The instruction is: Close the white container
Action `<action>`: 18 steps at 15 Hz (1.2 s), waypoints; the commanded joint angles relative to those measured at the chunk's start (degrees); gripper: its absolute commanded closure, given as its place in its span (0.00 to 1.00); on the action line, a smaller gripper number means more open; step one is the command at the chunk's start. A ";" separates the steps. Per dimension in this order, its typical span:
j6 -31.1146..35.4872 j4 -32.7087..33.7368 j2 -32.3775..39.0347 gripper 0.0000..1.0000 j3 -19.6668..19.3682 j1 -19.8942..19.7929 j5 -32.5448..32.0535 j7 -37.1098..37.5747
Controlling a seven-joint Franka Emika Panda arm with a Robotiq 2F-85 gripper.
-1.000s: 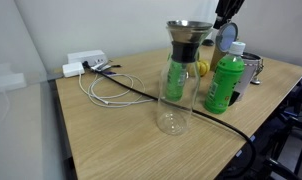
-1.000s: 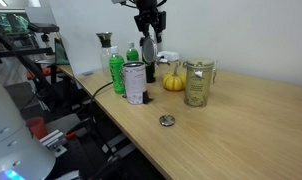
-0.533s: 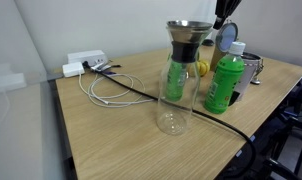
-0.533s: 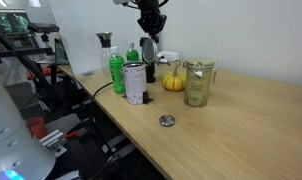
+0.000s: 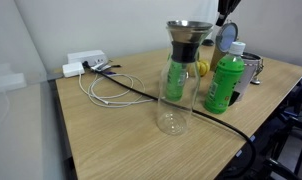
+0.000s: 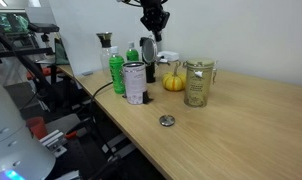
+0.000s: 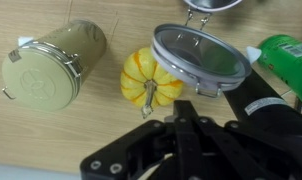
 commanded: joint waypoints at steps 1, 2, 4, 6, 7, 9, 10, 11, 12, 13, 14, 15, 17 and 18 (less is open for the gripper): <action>-3.42 -0.56 -1.03 1.00 -0.03 -0.63 -1.60 0.12; -4.44 -0.67 -1.31 1.00 -0.16 -0.57 -1.41 -0.09; -7.51 -0.41 -1.83 1.00 -0.44 -0.30 -0.43 -0.68; -10.40 -0.32 -2.80 1.00 -0.68 -0.18 0.20 -1.10; -11.68 -0.37 -3.44 1.00 -0.79 -0.22 0.25 -1.16; -14.04 -0.44 -4.69 1.00 -1.09 -0.36 0.22 -1.22; -15.42 -0.40 -5.23 1.00 -1.36 -0.45 0.28 -1.26; -16.46 -0.38 -5.75 1.00 -1.61 -0.55 0.23 -1.22; -17.57 -0.43 -6.28 1.00 -1.98 -0.73 0.12 -1.21; -18.68 -0.48 -6.71 1.00 -2.38 -0.92 0.05 -1.22; -19.90 -0.56 -7.09 1.00 -2.84 -1.11 0.10 -1.32; -21.24 -0.72 -7.37 1.00 -3.43 -1.21 0.46 -1.74; -21.41 -1.27 -7.88 1.00 -4.25 -1.54 0.32 -2.09; -20.64 -1.33 -7.99 1.00 -4.53 -1.57 0.49 -2.15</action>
